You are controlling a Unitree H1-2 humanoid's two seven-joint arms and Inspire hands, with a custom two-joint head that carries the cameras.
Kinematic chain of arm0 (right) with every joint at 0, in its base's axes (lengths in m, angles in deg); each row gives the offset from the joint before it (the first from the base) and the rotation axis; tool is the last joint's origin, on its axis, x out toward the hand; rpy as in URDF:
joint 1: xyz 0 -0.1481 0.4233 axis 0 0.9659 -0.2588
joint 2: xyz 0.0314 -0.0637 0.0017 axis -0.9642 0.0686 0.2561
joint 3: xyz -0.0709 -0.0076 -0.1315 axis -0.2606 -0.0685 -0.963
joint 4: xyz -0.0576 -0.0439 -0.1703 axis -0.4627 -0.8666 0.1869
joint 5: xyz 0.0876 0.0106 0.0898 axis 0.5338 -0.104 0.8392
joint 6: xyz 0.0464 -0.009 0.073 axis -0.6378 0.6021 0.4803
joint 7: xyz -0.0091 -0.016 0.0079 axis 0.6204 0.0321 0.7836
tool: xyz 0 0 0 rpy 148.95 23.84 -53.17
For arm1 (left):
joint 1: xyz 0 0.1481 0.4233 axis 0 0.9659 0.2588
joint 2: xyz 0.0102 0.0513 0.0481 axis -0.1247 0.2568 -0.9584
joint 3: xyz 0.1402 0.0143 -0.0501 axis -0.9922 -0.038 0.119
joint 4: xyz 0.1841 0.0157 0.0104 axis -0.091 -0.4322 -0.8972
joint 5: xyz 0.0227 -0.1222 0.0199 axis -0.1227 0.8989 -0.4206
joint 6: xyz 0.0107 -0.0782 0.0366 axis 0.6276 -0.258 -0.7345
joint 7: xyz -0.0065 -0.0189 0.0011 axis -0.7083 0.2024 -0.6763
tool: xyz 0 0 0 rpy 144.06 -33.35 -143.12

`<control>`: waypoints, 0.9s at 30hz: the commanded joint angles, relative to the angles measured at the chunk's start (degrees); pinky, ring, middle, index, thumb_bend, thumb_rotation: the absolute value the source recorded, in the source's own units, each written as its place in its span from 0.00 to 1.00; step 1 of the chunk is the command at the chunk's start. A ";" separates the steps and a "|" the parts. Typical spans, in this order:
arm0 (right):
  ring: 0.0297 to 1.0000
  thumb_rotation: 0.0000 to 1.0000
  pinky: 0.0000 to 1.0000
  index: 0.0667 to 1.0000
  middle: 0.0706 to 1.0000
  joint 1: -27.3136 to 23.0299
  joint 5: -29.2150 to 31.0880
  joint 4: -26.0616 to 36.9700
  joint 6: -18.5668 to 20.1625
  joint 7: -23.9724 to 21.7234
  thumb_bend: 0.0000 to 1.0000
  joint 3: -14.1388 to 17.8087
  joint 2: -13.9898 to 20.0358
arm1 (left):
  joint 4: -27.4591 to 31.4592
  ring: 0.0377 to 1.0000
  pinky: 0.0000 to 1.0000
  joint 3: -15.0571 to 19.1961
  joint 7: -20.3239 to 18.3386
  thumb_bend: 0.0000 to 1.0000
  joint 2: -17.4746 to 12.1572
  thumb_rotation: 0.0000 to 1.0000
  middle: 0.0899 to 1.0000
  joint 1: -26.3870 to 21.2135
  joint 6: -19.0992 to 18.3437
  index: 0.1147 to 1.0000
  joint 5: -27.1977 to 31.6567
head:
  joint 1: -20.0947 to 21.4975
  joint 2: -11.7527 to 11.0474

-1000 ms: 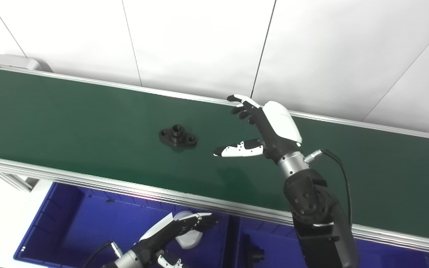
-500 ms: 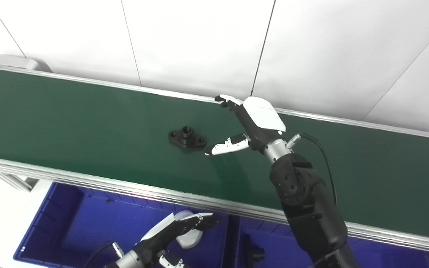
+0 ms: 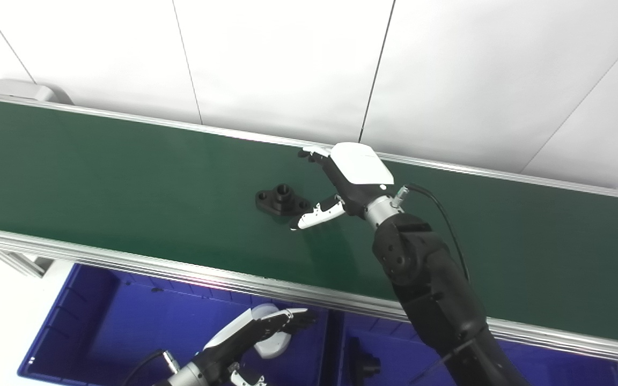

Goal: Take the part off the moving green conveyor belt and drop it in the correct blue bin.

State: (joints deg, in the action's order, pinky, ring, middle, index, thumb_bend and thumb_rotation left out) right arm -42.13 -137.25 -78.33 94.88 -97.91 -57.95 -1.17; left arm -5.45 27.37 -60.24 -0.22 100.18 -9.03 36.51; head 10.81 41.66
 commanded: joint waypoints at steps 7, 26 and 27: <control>0.76 0.33 0.73 0.79 0.77 -3.82 -0.75 -3.63 -1.41 3.80 0.83 -1.19 -0.56 | 1.33 0.85 0.83 -0.04 1.00 0.84 -0.65 0.15 0.86 -0.24 2.31 0.85 -0.12 | -0.12 0.65; 0.66 0.22 0.62 0.75 0.68 -3.62 1.28 -10.69 -2.72 8.57 0.79 -3.08 0.59 | 3.21 0.84 0.82 0.34 0.81 0.84 0.21 0.19 0.85 0.49 2.16 0.85 -0.35 | -1.16 3.11; 0.66 0.22 0.61 0.74 0.68 -3.29 1.56 -10.78 -2.68 8.54 0.79 -3.08 0.56 | 3.44 0.84 0.82 0.40 0.83 0.84 0.30 0.20 0.85 0.54 2.12 0.85 -0.58 | -1.23 3.20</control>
State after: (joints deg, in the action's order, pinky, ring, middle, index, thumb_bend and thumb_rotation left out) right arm -44.21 -136.22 -89.81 94.19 -90.70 -61.13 -0.18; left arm -4.25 27.62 -59.96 0.03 100.52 -9.02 36.17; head 9.67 44.73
